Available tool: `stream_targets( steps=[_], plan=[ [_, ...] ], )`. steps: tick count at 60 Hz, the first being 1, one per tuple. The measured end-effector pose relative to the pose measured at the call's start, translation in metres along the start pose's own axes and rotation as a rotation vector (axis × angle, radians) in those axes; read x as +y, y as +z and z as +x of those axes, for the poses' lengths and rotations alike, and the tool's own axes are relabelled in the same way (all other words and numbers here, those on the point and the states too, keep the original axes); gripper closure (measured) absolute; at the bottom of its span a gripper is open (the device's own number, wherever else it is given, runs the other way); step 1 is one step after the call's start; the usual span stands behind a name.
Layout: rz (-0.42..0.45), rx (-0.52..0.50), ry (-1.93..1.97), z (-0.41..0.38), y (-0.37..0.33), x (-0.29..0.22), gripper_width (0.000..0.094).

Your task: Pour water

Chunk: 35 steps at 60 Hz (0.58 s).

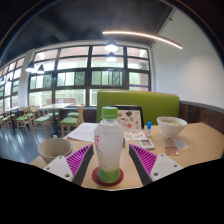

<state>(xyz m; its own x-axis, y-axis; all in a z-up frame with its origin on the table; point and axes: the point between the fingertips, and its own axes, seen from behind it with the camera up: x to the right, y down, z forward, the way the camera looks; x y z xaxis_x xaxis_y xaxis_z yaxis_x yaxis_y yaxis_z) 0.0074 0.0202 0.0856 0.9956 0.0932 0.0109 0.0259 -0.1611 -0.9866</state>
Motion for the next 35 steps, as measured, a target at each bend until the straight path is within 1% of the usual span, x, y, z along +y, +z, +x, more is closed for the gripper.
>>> stream_targets(
  steps=[8,13,18,23,28,35],
  plan=[
    [0.012,0.004,-0.007,-0.001,-0.056,-0.011,0.0113],
    [0.025,-0.005,0.016,0.001,-0.108,-0.02,0.0112],
    [0.026,-0.045,0.038,-0.007,-0.163,-0.022,0.0106],
    [0.034,-0.036,0.053,0.002,-0.208,-0.02,0.011],
    [0.042,-0.025,0.069,0.006,-0.245,-0.017,0.0111],
    [0.055,-0.048,0.085,0.011,-0.266,-0.015,0.011]
  ],
)
